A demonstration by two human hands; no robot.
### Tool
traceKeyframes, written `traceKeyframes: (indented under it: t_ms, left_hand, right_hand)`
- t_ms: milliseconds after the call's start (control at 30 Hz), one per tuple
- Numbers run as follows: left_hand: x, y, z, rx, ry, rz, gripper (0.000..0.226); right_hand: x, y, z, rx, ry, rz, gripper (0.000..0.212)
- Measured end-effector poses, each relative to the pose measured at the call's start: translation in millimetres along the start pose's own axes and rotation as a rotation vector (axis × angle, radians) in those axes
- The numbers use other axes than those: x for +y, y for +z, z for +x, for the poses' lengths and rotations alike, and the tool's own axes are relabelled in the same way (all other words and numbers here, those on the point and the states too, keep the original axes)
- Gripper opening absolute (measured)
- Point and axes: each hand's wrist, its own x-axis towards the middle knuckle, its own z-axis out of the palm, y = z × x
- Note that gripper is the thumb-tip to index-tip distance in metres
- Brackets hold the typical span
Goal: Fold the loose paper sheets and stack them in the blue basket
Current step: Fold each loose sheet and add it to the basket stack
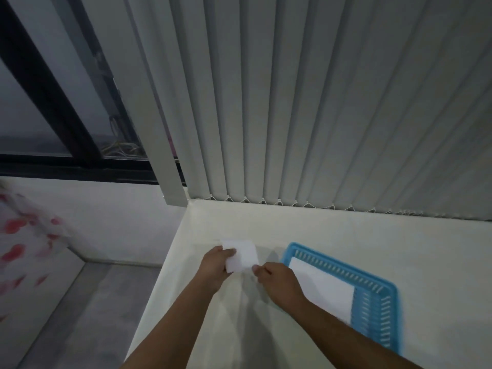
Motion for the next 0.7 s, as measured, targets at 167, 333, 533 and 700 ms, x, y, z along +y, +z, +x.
traceKeyframes:
  t_ms: [167,333,533,700]
  left_hand:
    - [-20.1,17.1,-29.5,0.067,0.065,-0.039,0.022]
    - [-41.2,35.6,-47.2,-0.024,0.017,-0.096,0.013]
    - [-46.2,56.8,-52.8,0.037,-0.003,-0.164,0.016]
    - [-49.2,81.3,-57.0,0.042,0.007,-0.166,0.020]
  right_hand:
    - [-5.0,0.4,-18.9,-0.053,0.361,0.679,0.037]
    - [4.3,-17.2,-26.7,0.049,0.264,0.842,0.019]
    - [31.7,-47.5,-39.9,0.029,0.270,0.766,0.023]
    - [51.3,-73.1,-44.4,0.057,0.312,0.963,0.007]
